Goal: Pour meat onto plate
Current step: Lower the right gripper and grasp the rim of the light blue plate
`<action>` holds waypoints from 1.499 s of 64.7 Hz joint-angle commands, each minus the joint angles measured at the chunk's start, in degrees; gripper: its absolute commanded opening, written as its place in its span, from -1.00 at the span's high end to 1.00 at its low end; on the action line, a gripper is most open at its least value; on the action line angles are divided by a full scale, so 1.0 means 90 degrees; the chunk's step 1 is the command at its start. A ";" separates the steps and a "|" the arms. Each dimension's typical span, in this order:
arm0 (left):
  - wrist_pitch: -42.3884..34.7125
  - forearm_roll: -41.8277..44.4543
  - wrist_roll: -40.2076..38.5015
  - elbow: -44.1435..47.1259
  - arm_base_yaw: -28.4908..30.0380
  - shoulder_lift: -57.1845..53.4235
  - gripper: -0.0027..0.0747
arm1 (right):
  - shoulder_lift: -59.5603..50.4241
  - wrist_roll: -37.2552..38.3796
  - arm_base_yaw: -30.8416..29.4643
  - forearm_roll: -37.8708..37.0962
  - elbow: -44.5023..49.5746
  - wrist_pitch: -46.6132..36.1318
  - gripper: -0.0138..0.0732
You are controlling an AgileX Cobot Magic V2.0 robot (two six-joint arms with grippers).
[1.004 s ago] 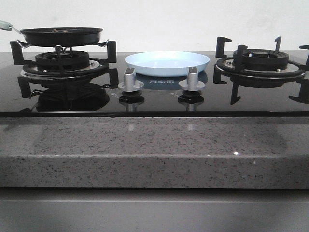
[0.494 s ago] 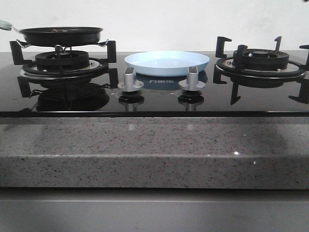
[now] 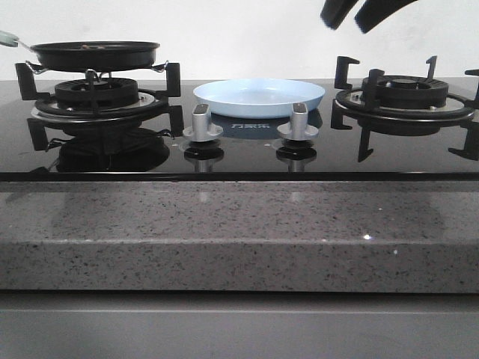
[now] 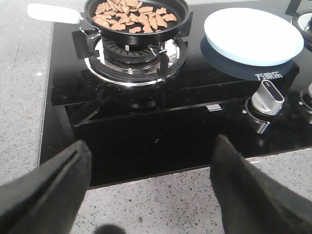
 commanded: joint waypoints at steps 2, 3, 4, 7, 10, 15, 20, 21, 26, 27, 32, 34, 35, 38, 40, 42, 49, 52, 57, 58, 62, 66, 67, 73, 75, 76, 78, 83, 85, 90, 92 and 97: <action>-0.0457 -0.0053 0.0000 -0.0170 -0.0064 0.0060 -0.39 | 0.0187 0.0462 0.0111 -0.0658 -0.0782 0.0060 -0.32; -0.0457 -0.0053 0.0000 -0.0170 -0.0064 0.0060 -0.39 | 0.0244 0.0520 0.0138 -0.0812 -0.0849 0.0078 -0.32; -0.0457 -0.0053 0.0000 -0.0170 -0.0064 0.0060 -0.39 | 0.0297 0.0577 0.0162 -0.0898 -0.0911 0.0093 -0.32; -0.0457 -0.0053 0.0000 -0.0170 -0.0064 0.0070 -0.39 | 0.0453 0.0678 0.0221 -0.1052 -0.1121 0.0122 -0.32; -0.0457 -0.0053 0.0000 -0.0170 -0.0064 0.0070 -0.39 | 0.0628 0.0691 0.0237 -0.1066 -0.1305 0.0171 -0.32; -0.0457 -0.0053 0.0000 -0.0170 -0.0064 0.0070 -0.39 | 0.0859 0.0915 0.0231 -0.1058 -0.1629 0.0246 -0.32; -0.0457 -0.0053 0.0000 -0.0170 -0.0064 0.0086 -0.39 | 0.1082 0.0929 0.0231 -0.1038 -0.1872 0.0287 -0.32; -0.0457 -0.0053 0.0000 -0.0170 -0.0064 0.0091 -0.39 | 0.1124 0.0929 0.0231 -0.1020 -0.1912 0.0287 -0.32; -0.0457 -0.0053 0.0000 -0.0170 -0.0064 0.0129 -0.39 | 0.1318 0.0929 0.0231 -0.0907 -0.2102 0.0287 -0.32; -0.0457 -0.0053 0.0000 -0.0170 -0.0064 0.0129 -0.39 | 0.1353 0.0929 0.0231 -0.0897 -0.2133 0.0287 -0.32; -0.0457 -0.0053 0.0000 -0.0170 -0.0064 0.0143 -0.39 | 0.1527 0.0948 0.0231 -0.0885 -0.2258 0.0294 -0.32; -0.0457 -0.0053 0.0000 -0.0170 -0.0064 0.0143 -0.39 | 0.1586 0.0955 0.0231 -0.0885 -0.2314 0.0294 -0.32; -0.0457 -0.0053 0.0000 -0.0170 -0.0064 0.0143 -0.39 | 0.1626 0.0955 0.0231 -0.0885 -0.2322 0.0280 -0.32; -0.0457 -0.0053 0.0000 -0.0170 -0.0064 0.0143 -0.39 | 0.1717 0.0955 0.0231 -0.0885 -0.2391 0.0274 -0.32; -0.0457 -0.0053 0.0000 -0.0170 -0.0064 0.0143 -0.39 | 0.1773 0.0955 0.0231 -0.0885 -0.2407 0.0251 -0.32; -0.0457 -0.0053 0.0000 -0.0170 -0.0064 0.0143 -0.39 | 0.1804 0.0956 0.0231 -0.0885 -0.2418 0.0226 -0.32; -0.0442 -0.0053 0.0000 -0.0170 -0.0064 0.0143 -0.39 | 0.1931 0.0956 0.0231 -0.0885 -0.2418 0.0168 -0.32; -0.0442 -0.0053 0.0000 -0.0170 -0.0064 0.0143 -0.39 | 0.1985 0.0956 0.0231 -0.0873 -0.2418 0.0155 -0.32; -0.0442 -0.0053 0.0000 -0.0170 -0.0064 0.0143 -0.39 | 0.2054 0.0956 0.0231 -0.0784 -0.2418 0.0123 -0.32; -0.0442 -0.0053 0.0000 -0.0170 -0.0064 0.0143 -0.39 | 0.2065 0.0956 0.0231 -0.0755 -0.2418 0.0123 -0.31; -0.0442 -0.0053 0.0000 -0.0170 -0.0064 0.0143 -0.39 | 0.2096 0.0956 0.0231 -0.0662 -0.2418 0.0120 -0.27; -0.0439 -0.0053 0.0000 -0.0170 -0.0064 0.0143 -0.39 | 0.2127 0.0956 0.0231 -0.0593 -0.2418 0.0129 -0.16; -0.0439 -0.0053 0.0000 -0.0170 -0.0064 0.0143 -0.39 | 0.2134 0.0956 0.0231 -0.0593 -0.2418 0.0133 -0.12; -0.0428 -0.0053 0.0000 -0.0170 -0.0064 0.0143 -0.39 | 0.2148 0.0956 0.0231 -0.0593 -0.2418 0.0169 0.10; -0.0416 -0.0053 0.0000 -0.0170 -0.0064 0.0143 -0.39 | 0.2148 0.0956 0.0231 -0.0593 -0.2418 0.0175 0.16; -0.0416 -0.0053 0.0000 -0.0170 -0.0064 0.0143 -0.39 | 0.2148 0.0956 0.0231 -0.0593 -0.2418 0.0175 0.19; -0.0416 -0.0053 0.0000 -0.0170 -0.0064 0.0143 -0.39 | 0.2148 0.0956 0.0231 -0.0593 -0.2418 0.0169 0.27; -0.0405 -0.0053 0.0000 -0.0170 -0.0064 0.0143 -0.39 | 0.2148 0.0956 0.0231 -0.0593 -0.2418 0.0169 0.43; -0.0405 -0.0053 0.0000 -0.0170 -0.0064 0.0143 -0.39 | 0.2148 0.0956 0.0231 -0.0593 -0.2418 0.0169 0.50; -0.0405 -0.0053 0.0000 -0.0170 -0.0064 0.0143 -0.39 | 0.2148 0.0956 0.0231 -0.0593 -0.2418 0.0169 0.71; -0.0405 -0.0053 0.0000 -0.0170 -0.0064 0.0143 -0.39 | 0.2148 0.0956 0.0231 -0.0593 -0.2418 0.0163 0.77; -0.0405 -0.0053 0.0000 -0.0170 -0.0064 0.0143 -0.39 | 0.2148 0.0962 0.0231 -0.0593 -0.2418 0.0136 0.94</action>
